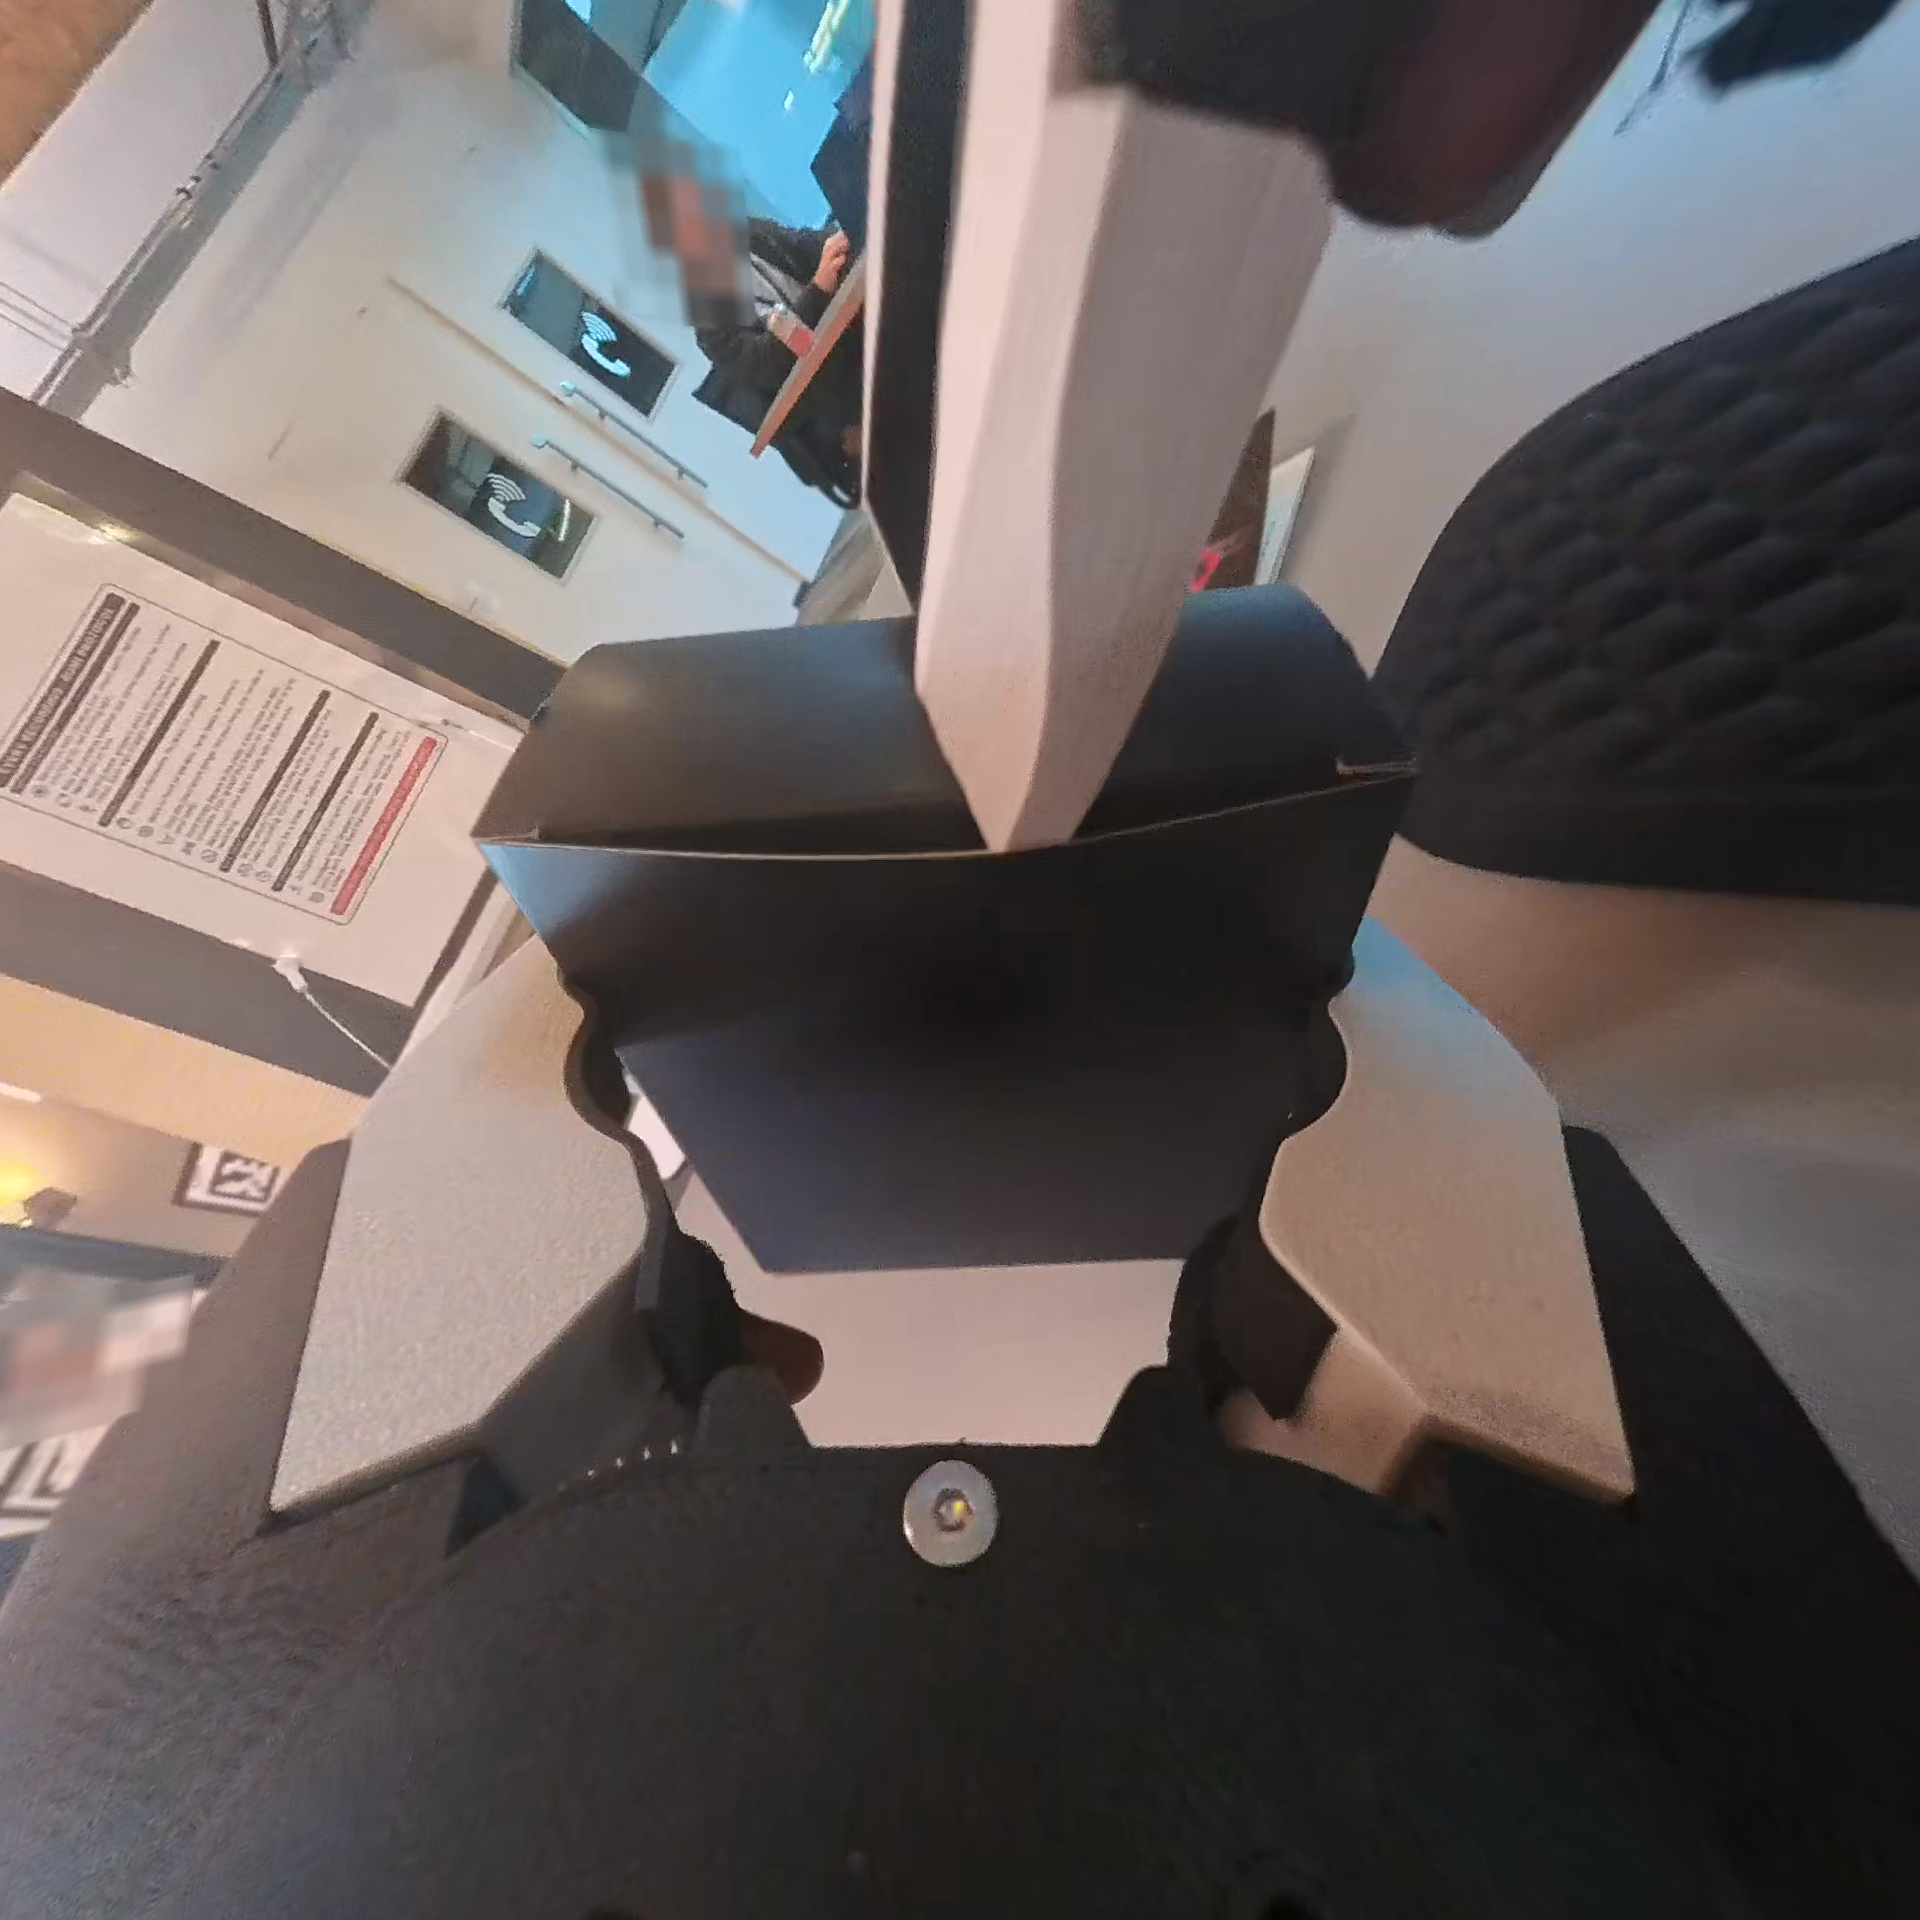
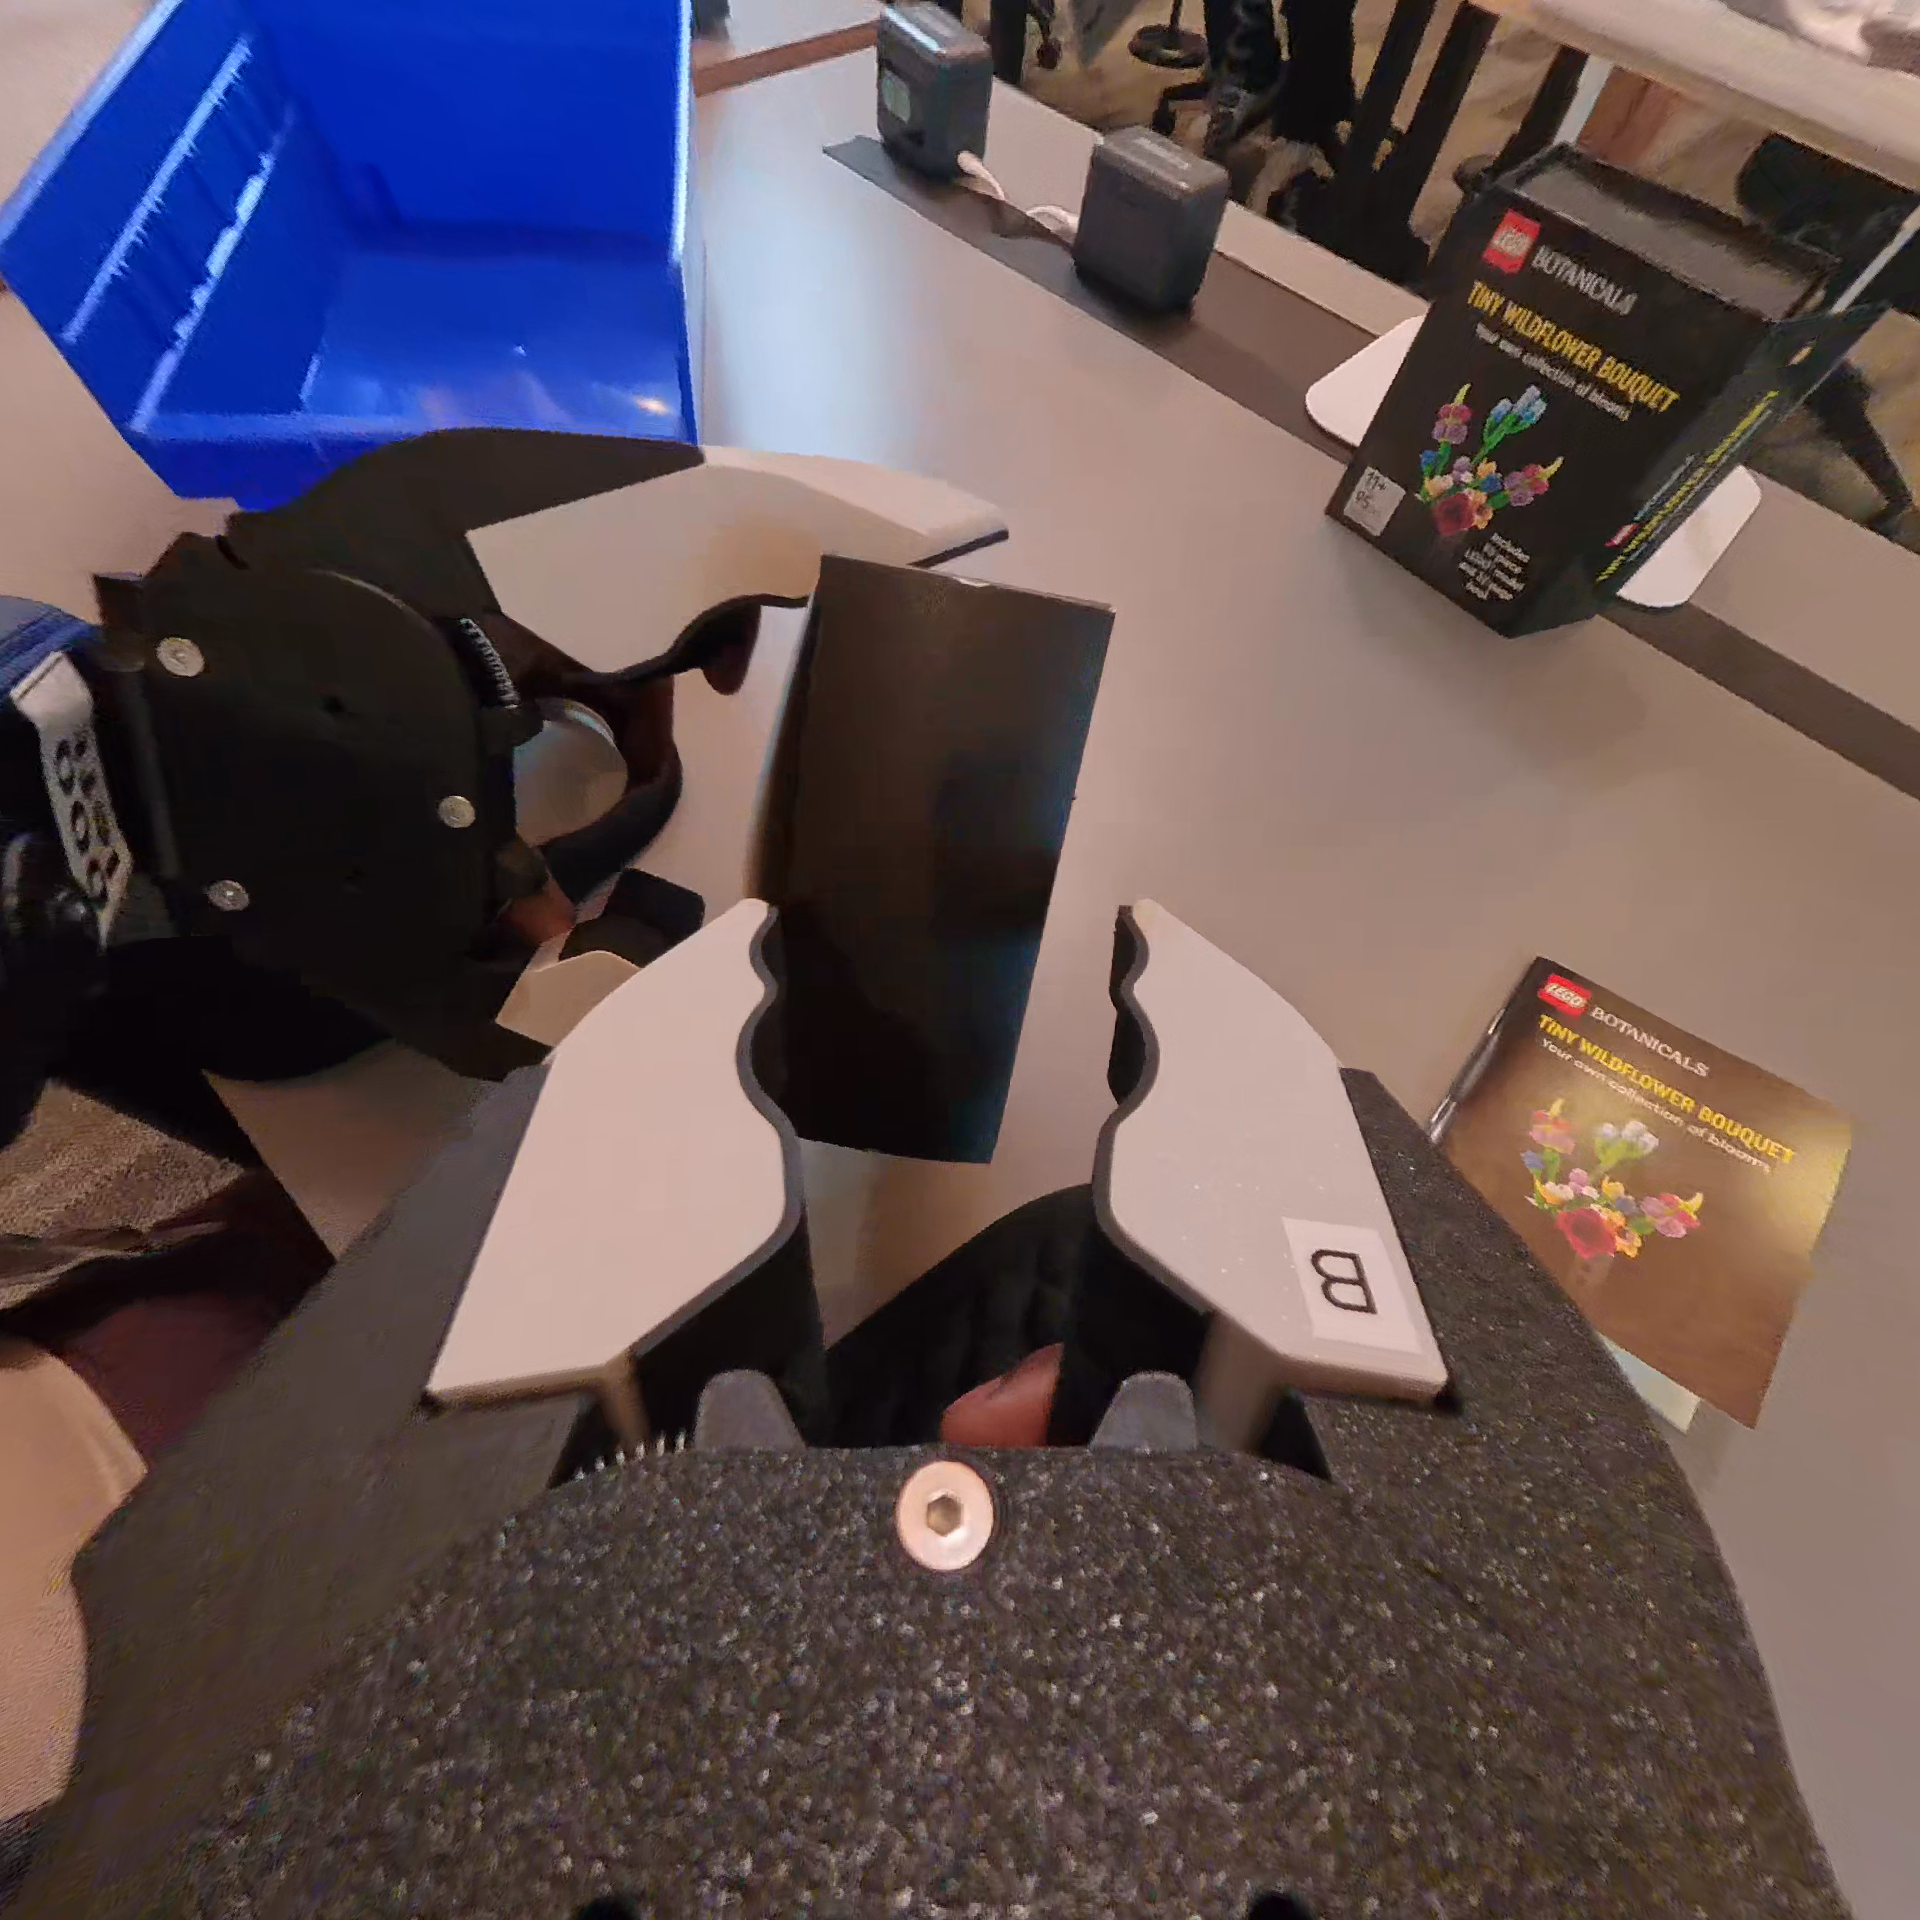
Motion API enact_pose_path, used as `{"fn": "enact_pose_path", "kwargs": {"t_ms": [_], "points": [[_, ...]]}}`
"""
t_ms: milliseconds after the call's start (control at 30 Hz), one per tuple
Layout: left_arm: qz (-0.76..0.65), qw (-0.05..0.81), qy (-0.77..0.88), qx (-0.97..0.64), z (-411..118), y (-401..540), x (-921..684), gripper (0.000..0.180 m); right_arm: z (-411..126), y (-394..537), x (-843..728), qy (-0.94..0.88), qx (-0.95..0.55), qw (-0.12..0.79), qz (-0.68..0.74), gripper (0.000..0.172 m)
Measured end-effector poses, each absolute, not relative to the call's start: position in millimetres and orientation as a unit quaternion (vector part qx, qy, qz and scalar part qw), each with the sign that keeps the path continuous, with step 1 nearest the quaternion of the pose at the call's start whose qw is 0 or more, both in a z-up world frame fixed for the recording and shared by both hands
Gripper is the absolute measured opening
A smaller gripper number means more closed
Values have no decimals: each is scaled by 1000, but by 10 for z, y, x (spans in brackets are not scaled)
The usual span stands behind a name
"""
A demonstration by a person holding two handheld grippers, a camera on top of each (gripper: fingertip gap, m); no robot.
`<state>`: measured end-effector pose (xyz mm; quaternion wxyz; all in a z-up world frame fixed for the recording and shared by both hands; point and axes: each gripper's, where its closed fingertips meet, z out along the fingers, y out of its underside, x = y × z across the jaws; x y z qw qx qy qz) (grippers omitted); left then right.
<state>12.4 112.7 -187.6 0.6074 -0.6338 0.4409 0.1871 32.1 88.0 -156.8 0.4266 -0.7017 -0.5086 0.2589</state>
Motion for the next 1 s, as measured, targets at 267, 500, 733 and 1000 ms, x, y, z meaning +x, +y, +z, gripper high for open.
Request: {"fn": "enact_pose_path", "kwargs": {"t_ms": [267,500,733,1000], "points": [[198,554,437,-680,-2073,1189,18,123,-1771,909,162,-529,-705,416,224,52],[156,550,400,-716,-2091,1224,-22,124,-1706,982,99,-519,-696,459,190,49],[109,557,372,-735,-2107,1261,-32,124,-1637,1052,71,-497,-684,502,180,46],[74,588,371,-715,-2051,1222,33,123,-1605,1045,97,-474,-680,497,257,44]]}}
